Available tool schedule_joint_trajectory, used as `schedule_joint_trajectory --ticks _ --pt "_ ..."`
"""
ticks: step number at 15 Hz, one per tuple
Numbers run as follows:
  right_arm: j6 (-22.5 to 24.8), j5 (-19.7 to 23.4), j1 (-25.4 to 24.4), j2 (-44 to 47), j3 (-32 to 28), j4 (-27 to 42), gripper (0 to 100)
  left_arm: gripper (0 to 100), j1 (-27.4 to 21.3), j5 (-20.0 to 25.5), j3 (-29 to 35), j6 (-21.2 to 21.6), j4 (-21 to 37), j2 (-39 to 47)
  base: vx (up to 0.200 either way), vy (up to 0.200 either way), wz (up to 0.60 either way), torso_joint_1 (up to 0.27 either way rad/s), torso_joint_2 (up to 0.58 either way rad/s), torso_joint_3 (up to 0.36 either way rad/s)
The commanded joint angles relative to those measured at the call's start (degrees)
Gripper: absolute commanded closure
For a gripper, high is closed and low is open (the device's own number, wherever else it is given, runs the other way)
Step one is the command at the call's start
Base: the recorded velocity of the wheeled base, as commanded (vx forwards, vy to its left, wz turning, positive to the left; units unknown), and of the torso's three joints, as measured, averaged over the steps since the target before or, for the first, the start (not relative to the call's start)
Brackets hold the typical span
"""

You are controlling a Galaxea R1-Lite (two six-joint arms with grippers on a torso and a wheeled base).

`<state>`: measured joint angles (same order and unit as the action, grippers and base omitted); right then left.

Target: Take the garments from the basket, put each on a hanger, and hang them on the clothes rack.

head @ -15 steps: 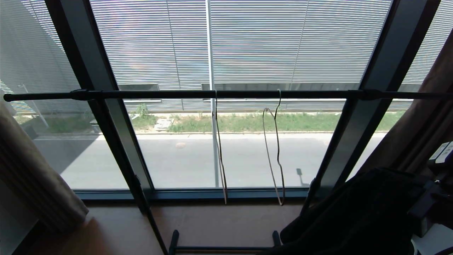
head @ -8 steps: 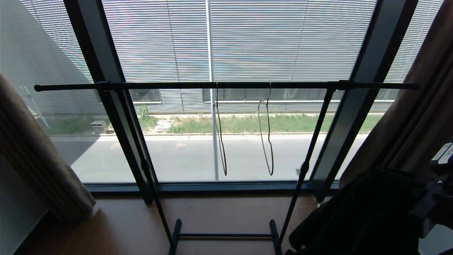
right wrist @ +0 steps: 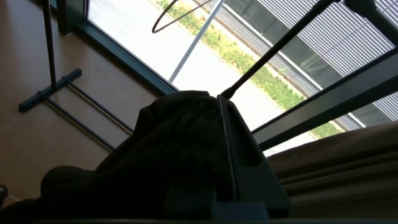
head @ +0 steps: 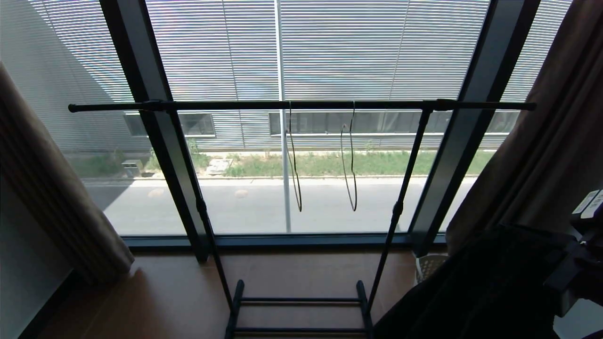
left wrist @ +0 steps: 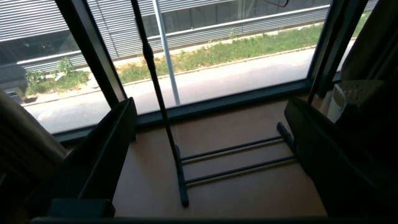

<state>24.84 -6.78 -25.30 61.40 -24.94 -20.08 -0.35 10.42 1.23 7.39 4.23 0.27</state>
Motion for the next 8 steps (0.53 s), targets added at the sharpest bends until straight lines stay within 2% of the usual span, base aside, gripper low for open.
schedule_joint_trajectory --ticks 1,6,8 --pt "0.0 -0.1 0.0 0.1 0.0 -0.1 100 0 0.0 -0.1 0.0 0.0 0.0 0.1 0.0 0.0 0.0 0.0 0.0 0.0" --pt "0.0 -0.3 0.0 0.1 0.3 -0.1 100 0 0.0 0.2 0.0 0.4 0.0 0.1 0.0 0.0 0.0 0.0 0.0 0.0" --pt "0.1 -2.1 0.0 0.4 0.1 0.1 100 0 0.0 0.4 0.0 1.1 0.0 0.1 0.0 0.0 0.0 0.0 0.0 0.0"
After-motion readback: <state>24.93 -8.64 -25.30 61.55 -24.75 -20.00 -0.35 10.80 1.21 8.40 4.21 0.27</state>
